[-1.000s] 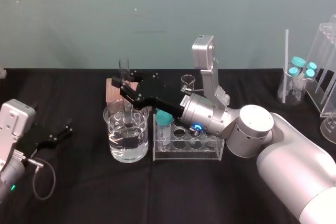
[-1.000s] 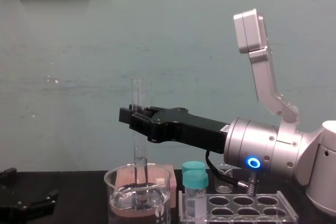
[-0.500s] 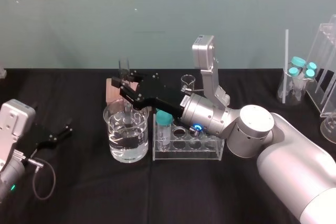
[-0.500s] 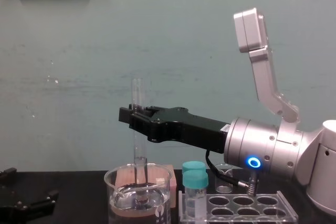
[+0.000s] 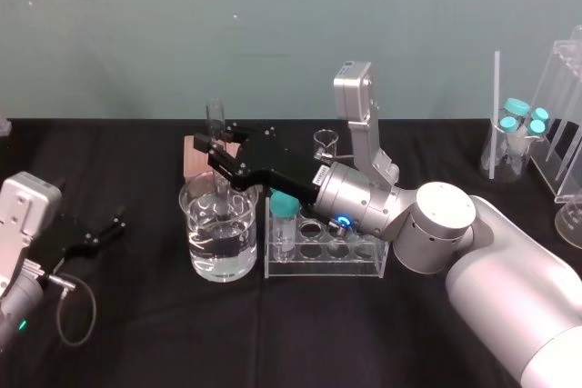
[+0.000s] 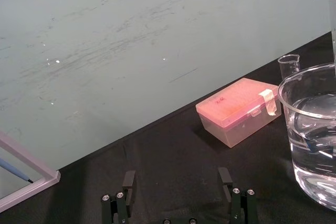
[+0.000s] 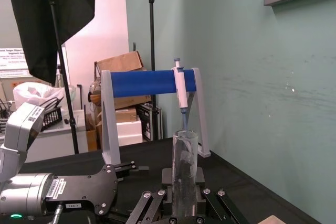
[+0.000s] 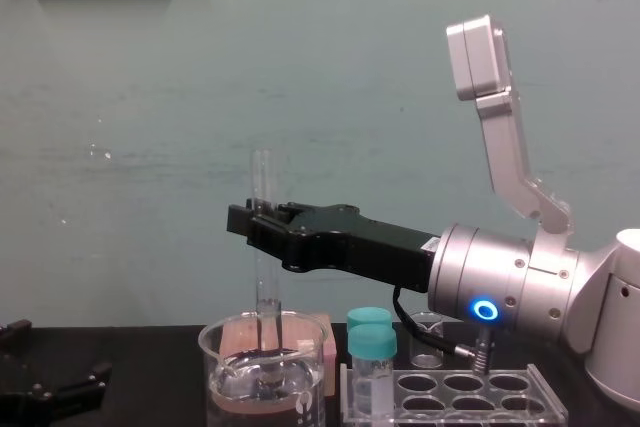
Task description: Hold the test tube with one hand and immerse one end into the beaker, then return it to the test tube rack.
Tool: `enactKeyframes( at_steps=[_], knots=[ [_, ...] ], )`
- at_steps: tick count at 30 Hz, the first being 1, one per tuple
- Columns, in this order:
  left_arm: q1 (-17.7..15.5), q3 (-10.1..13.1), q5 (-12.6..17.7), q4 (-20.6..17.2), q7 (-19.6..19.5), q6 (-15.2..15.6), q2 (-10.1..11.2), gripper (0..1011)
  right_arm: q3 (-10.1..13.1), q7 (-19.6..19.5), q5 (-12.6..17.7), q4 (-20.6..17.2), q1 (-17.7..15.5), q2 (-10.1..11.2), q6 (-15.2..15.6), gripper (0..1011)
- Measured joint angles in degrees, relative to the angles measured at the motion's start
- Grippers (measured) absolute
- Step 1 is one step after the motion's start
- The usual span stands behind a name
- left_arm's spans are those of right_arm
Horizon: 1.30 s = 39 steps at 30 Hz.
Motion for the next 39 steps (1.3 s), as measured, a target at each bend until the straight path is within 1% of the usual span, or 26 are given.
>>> enactKeyframes(
  at_steps=[34, 39],
  knots=[
    [0.0, 0.0, 0.0, 0.0, 0.0, 0.0, 0.0, 1000, -0.1, -0.2, -0.1, -0.1, -0.1, 0.0, 0.1, 230],
    [0.0, 0.0, 0.0, 0.0, 0.0, 0.0, 0.0, 1000, 0.2, -0.3, -0.1, -0.9, -0.1, 0.2, -0.3, 231]
  ],
)
